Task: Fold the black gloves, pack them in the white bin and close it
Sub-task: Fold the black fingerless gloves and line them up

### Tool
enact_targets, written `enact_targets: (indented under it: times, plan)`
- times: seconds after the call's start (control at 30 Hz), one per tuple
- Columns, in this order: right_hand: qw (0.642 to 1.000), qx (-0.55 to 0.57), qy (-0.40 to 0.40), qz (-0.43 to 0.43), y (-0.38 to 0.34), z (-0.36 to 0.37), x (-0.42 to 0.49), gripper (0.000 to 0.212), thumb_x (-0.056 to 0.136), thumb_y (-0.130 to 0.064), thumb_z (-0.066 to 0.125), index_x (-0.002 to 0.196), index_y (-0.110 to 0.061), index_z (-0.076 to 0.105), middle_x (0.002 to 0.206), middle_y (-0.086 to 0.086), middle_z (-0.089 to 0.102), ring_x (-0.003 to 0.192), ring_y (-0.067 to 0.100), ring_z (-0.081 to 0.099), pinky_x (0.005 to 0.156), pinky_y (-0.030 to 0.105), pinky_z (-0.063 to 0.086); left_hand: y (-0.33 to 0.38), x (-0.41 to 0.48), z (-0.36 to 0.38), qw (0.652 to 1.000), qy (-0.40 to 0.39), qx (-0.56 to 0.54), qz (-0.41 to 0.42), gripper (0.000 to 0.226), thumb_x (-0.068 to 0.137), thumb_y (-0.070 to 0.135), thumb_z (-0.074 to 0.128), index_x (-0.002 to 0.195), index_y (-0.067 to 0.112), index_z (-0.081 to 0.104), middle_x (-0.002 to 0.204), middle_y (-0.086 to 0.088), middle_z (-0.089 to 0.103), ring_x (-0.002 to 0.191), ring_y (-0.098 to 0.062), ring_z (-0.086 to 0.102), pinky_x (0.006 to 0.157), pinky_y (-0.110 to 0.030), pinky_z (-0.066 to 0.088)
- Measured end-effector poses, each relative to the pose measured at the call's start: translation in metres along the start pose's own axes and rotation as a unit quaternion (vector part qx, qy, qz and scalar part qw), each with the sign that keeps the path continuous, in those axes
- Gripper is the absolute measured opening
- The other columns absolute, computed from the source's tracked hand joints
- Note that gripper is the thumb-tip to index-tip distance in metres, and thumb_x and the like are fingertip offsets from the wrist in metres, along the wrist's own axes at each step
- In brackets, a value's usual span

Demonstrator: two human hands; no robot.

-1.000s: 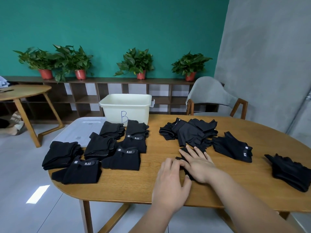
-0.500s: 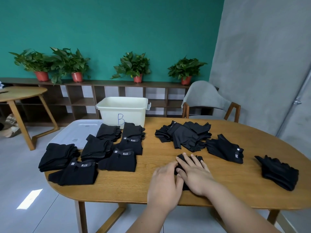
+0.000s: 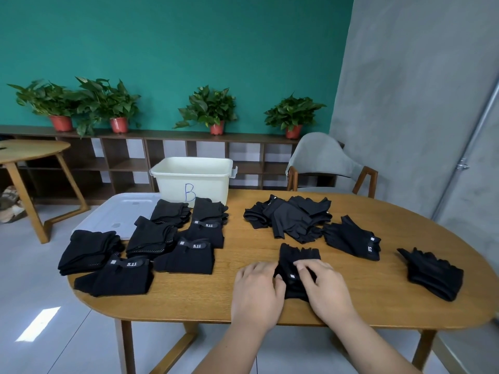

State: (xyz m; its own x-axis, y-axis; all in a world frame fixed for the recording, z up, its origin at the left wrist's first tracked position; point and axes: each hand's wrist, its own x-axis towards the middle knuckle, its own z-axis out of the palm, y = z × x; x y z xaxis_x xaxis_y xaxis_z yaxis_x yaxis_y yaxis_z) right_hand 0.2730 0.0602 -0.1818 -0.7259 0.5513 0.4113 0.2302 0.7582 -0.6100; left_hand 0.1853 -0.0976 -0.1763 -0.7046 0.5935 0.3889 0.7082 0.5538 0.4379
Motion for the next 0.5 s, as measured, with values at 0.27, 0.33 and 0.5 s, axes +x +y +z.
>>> enact_targets:
  times: [0.27, 0.33, 0.5]
  plan:
    - [0.990, -0.120, -0.073, -0.015, -0.0019, 0.0004, -0.0088, 0.045, 0.109, -0.053, 0.036, 0.150, -0.044, 0.051, 0.160, -0.021, 0.041, 0.154, 0.004, 0.025, 0.130, 0.034, 0.015, -0.0024, 0.0004, -0.0004, 0.999, 0.006, -0.048, 0.004, 0.048, 0.111, 0.043, 0.030, 0.156, 0.035, 0.044, 0.160, 0.021, 0.043, 0.154, -0.008, 0.025, 0.125, -0.033, 0.024]
    - [0.980, -0.166, -0.111, -0.021, -0.0050, 0.0020, -0.0080, 0.048, 0.111, -0.053, 0.022, 0.155, -0.046, 0.041, 0.167, -0.022, 0.029, 0.158, 0.003, 0.013, 0.130, 0.034, 0.006, -0.0040, 0.0002, -0.0004, 0.998, -0.014, -0.059, 0.033, 0.049, 0.111, 0.046, 0.029, 0.159, 0.038, 0.039, 0.165, 0.025, 0.032, 0.157, -0.002, 0.013, 0.127, -0.031, 0.017]
    - [0.974, -0.169, -0.147, -0.019, -0.0048, 0.0018, -0.0042, 0.051, 0.111, -0.053, 0.015, 0.159, -0.047, 0.032, 0.170, -0.023, 0.018, 0.159, 0.002, 0.004, 0.131, 0.037, 0.002, -0.0048, 0.0015, -0.0023, 0.995, -0.067, -0.057, 0.038, 0.046, 0.108, 0.055, 0.037, 0.151, 0.045, 0.051, 0.160, 0.027, 0.042, 0.156, -0.001, 0.017, 0.127, -0.036, 0.017]
